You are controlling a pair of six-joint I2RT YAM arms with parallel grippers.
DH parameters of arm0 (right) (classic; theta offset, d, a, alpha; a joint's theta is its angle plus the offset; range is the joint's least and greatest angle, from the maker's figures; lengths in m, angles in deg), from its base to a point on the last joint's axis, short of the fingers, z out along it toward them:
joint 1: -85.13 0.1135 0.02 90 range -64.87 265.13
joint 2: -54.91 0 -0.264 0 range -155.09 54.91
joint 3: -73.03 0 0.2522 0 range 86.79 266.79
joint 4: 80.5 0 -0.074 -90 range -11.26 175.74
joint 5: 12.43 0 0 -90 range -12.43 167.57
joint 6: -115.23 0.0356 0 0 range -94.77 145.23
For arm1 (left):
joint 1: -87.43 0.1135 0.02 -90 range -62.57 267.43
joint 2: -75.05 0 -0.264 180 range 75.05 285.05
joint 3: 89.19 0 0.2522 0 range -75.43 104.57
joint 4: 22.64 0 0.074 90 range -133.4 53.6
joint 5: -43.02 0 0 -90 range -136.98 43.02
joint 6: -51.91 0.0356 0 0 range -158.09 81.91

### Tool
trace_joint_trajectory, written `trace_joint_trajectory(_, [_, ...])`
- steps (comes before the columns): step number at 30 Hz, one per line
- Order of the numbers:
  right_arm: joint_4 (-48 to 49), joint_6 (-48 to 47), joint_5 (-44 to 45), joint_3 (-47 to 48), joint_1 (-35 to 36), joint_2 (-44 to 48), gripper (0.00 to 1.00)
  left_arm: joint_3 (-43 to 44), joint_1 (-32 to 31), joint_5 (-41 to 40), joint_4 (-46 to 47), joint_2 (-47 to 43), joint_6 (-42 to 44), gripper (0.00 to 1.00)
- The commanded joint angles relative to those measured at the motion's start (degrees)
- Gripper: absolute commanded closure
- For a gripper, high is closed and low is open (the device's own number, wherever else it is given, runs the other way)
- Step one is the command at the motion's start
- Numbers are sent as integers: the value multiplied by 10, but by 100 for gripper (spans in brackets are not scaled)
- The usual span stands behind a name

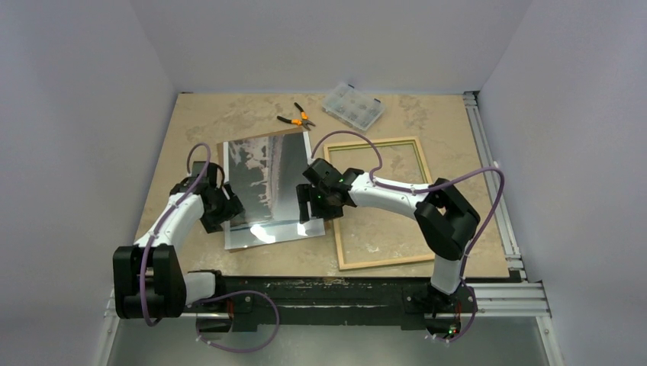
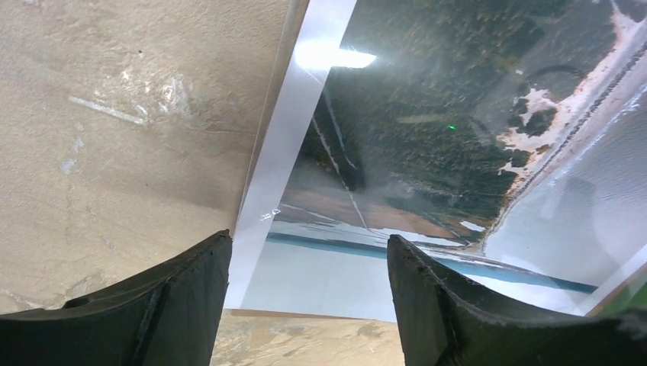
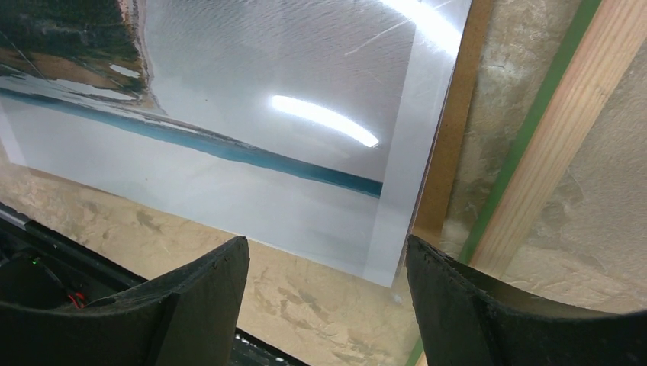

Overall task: Put the photo into the frame
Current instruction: Move the photo frame item to the center of the board.

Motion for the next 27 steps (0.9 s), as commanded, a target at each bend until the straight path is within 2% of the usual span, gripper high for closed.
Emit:
trace_joint_trajectory(1, [97, 31, -56, -6, 10, 1, 28, 2, -8, 110, 47, -14, -10, 31])
trace_joint_trajectory(8, [121, 57, -57, -34, -1, 19, 28, 7, -8, 137, 52, -33, -12, 35])
trace_joint_trajectory(17, [205, 94, -112, -95, -24, 114, 28, 3, -8, 134, 60, -10, -8, 36])
trace_joint_trajectory(21, [201, 102, -132, -93, -24, 123, 29, -3, -8, 147, 74, 2, -10, 36])
trace_joint_trajectory(27, [192, 120, -105, -147, -24, 191, 28, -18, -22, 169, 103, 18, -28, 37])
